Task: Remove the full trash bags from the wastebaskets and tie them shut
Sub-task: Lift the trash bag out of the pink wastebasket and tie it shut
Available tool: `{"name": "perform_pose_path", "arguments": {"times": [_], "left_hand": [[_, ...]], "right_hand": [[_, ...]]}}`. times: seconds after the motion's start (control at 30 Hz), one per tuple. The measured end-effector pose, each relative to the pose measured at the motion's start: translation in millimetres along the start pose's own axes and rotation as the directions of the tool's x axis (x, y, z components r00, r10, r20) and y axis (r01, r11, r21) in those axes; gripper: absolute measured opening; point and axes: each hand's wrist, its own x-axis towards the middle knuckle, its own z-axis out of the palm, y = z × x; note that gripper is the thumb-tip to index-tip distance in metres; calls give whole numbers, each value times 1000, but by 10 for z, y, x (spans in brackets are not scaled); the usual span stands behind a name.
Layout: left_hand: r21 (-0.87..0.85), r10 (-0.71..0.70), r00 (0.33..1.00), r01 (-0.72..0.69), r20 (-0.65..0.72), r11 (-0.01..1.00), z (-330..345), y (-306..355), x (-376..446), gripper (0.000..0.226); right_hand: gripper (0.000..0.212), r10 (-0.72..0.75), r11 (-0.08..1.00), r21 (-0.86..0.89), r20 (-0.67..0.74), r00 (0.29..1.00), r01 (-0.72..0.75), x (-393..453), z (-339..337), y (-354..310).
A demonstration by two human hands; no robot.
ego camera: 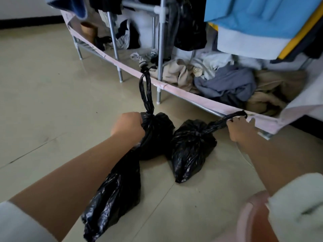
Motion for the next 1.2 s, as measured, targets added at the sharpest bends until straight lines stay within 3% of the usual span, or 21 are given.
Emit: {"name": "perform_pose_path", "arguments": {"times": [0.2, 0.3, 0.43, 0.53, 0.63, 0.67, 0.73, 0.8, 0.87, 1.03, 1.2], "left_hand": [[312, 7, 997, -29, 72, 950, 114, 235, 96, 30], [393, 24, 997, -51, 74, 918, 134, 268, 109, 30], [384, 19, 998, -40, 59, 922, 76, 172, 181, 31], [317, -8, 1000, 2, 20, 948, 36, -5, 261, 33], [268, -36, 999, 41, -21, 963, 12, -253, 358, 31], [240, -59, 998, 64, -31, 969, 0, -337, 392, 31], [171, -101, 994, 105, -34, 980, -30, -501, 462, 29], [114, -127, 992, 129, -20, 985, -69, -644, 522, 28], [80, -125, 992, 124, 4, 989, -99, -766, 567, 28], [48, -100, 995, 99, 12, 994, -150, -1008, 657, 28], [22, -87, 996, 87, 21, 996, -156, -1210, 743, 29]], "right_hand": [[35, -29, 988, -154, -208, 978, -3, 248, 224, 33], [34, -49, 973, -229, -211, 976, -1, 331, 221, 58], [32, -240, 948, -254, -181, 954, 191, 318, -116, -12], [26, -404, 915, -82, -182, 896, 396, 269, -612, -438], [21, -476, 834, 233, -152, 866, 499, 245, -1117, -951], [27, -479, 782, 404, -99, 872, 475, 260, -1257, -1101], [42, -452, 597, 748, 14, 892, 291, 338, -1467, -1375], [46, -336, 360, 922, -16, 942, 144, 505, -1523, -1585], [49, -197, 173, 980, -67, 978, 102, 618, -1493, -1741], [59, -91, 212, 969, -111, 990, 128, 716, -1372, -2023], [49, -92, 304, 939, -137, 986, 159, 877, -1576, -2267]]}}
